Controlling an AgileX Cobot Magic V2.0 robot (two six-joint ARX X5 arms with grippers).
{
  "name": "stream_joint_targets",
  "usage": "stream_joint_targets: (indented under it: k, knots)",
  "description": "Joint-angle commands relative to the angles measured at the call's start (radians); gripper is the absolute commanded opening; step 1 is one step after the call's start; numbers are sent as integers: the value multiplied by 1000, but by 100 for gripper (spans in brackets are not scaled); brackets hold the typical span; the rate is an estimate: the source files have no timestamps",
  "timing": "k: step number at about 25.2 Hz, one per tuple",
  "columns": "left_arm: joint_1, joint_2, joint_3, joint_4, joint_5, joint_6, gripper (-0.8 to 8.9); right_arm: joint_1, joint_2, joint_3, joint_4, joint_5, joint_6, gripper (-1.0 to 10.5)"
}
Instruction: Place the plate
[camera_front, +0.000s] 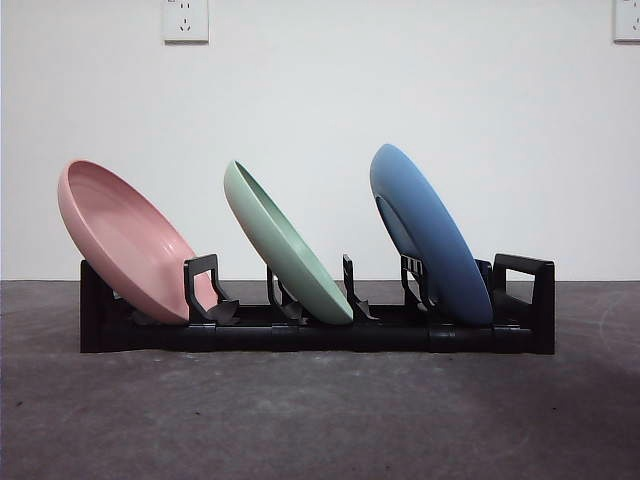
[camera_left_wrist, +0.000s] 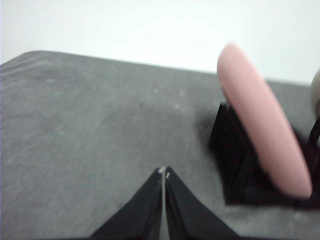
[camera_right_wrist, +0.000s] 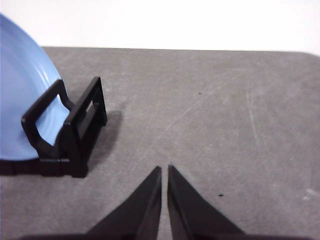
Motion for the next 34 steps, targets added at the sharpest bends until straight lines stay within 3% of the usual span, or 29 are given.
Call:
stream_joint_targets:
  k: [1, 7, 12, 17, 29, 34]
  knots:
    - [2, -1, -14, 68, 5, -122, 7, -1, -2, -3, 26, -1, 130, 19]
    - [2, -1, 4, 153, 62, -352, 9, -1, 1, 36, 100, -81, 227, 14]
    - [2, 33, 123, 27, 111, -448, 11, -1, 74, 187, 6, -84, 284, 14]
    - [2, 124, 295, -157, 162, -398, 11, -1, 225, 382, -137, -122, 274, 14]
    - [-18, 478, 658, -502, 388, -199, 11, 27, 612, 766, -399, -443, 153, 14]
    - [-53, 623, 762, -630, 426, -152, 11, 78, 748, 878, -499, -492, 112, 14]
